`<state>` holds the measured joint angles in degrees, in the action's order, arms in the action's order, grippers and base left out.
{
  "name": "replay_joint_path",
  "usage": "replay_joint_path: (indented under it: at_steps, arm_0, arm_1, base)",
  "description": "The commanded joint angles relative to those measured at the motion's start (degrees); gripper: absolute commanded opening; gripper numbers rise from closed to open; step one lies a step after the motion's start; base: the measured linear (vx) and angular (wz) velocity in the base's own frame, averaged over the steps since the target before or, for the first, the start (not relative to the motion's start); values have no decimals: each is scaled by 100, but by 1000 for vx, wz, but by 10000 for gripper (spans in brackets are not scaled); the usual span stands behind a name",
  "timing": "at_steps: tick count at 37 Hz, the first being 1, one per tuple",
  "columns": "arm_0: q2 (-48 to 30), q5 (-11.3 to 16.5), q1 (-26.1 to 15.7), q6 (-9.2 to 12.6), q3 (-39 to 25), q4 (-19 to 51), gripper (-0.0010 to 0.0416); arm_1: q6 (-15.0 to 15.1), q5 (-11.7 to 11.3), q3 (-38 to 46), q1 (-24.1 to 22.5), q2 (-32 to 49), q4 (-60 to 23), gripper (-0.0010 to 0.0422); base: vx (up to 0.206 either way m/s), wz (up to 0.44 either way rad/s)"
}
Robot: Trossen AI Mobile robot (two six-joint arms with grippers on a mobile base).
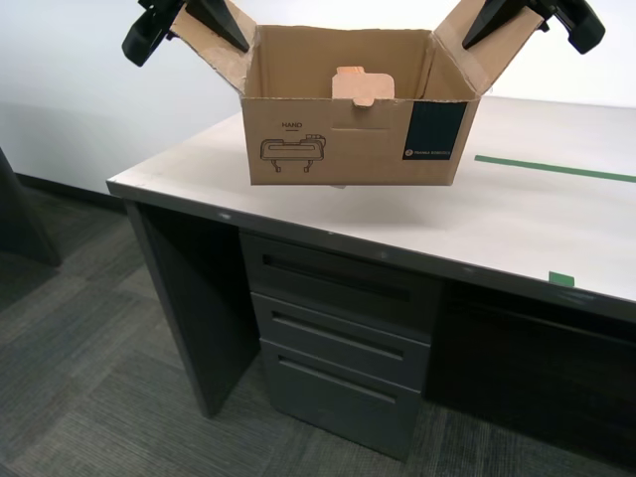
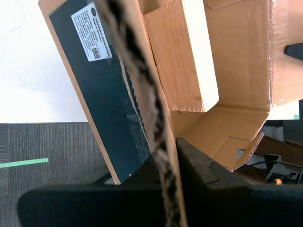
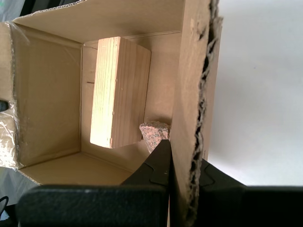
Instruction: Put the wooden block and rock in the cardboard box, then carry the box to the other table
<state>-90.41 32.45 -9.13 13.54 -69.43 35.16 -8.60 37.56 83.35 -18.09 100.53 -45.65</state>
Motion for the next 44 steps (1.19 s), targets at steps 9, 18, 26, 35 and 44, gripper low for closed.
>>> replay_joint_path:
  at_steps: [9,18,26,35,44]
  arm_0:
    - [7,28,0,2,-7,-39,-1]
    - [7,28,-15,61,-7,-37,-1]
    - [7,28,-35,105,-4,-37,-1]
    - [7,24,-66,177,-4,-37,-1]
    - [7,24,-81,240,-4,-44,-1]
  arm_1:
    - [50,-177,7,-4,-7,184,-1]
    - [68,-177,7,-4,-7,234,-1]
    - [66,-175,7,-4,-7,291,-1]
    - [111,-175,7,-4,-7,437,-1]
    - [50,-168,7,-4,-7,503,-1]
  base:
    - [2,176]
    - [-3,216]
    - [-5,248]
    - [-3,276]
    - [0,305]
